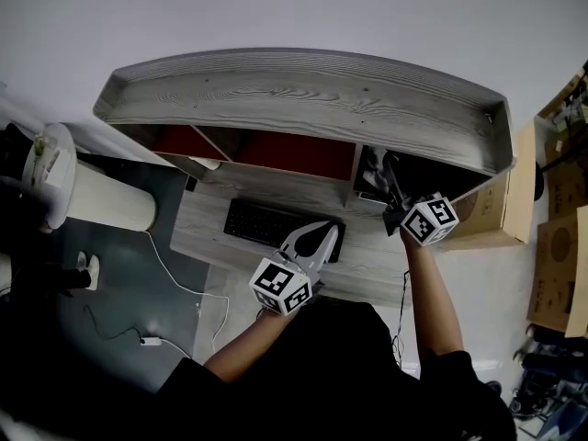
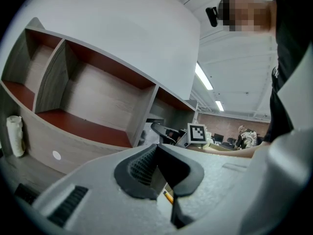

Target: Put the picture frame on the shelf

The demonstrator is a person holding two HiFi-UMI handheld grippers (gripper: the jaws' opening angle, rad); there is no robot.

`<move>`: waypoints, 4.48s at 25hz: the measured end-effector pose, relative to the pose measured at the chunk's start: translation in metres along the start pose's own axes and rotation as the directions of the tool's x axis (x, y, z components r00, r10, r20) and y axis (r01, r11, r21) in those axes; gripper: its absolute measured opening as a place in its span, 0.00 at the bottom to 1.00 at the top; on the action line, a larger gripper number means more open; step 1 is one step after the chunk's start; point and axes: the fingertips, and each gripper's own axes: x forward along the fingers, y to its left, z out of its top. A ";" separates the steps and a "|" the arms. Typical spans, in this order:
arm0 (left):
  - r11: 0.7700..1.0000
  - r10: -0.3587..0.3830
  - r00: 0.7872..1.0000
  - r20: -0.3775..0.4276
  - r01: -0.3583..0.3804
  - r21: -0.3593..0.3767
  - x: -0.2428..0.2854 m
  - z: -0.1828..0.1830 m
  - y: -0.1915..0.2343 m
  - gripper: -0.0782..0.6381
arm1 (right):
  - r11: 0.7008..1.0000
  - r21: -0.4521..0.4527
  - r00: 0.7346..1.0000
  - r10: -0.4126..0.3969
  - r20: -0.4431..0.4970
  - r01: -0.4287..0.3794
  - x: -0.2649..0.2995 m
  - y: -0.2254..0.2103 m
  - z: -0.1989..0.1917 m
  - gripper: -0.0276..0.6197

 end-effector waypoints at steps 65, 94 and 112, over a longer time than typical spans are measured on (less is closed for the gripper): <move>0.999 0.032 0.999 0.013 -0.031 -0.042 -0.010 -0.010 0.005 0.13 | 0.878 -0.432 0.936 -0.304 -0.175 0.204 0.007 -0.064 -0.021 0.42; 0.999 0.008 0.994 0.106 -0.012 0.037 -0.121 0.010 0.003 0.13 | 0.880 -0.301 0.908 -0.409 -0.086 0.367 -0.142 0.123 -0.020 0.08; 1.000 -0.003 0.998 0.067 0.002 0.002 -0.367 -0.062 -0.023 0.13 | 0.789 -0.332 0.795 -0.586 -0.156 0.516 -0.312 0.341 -0.112 0.08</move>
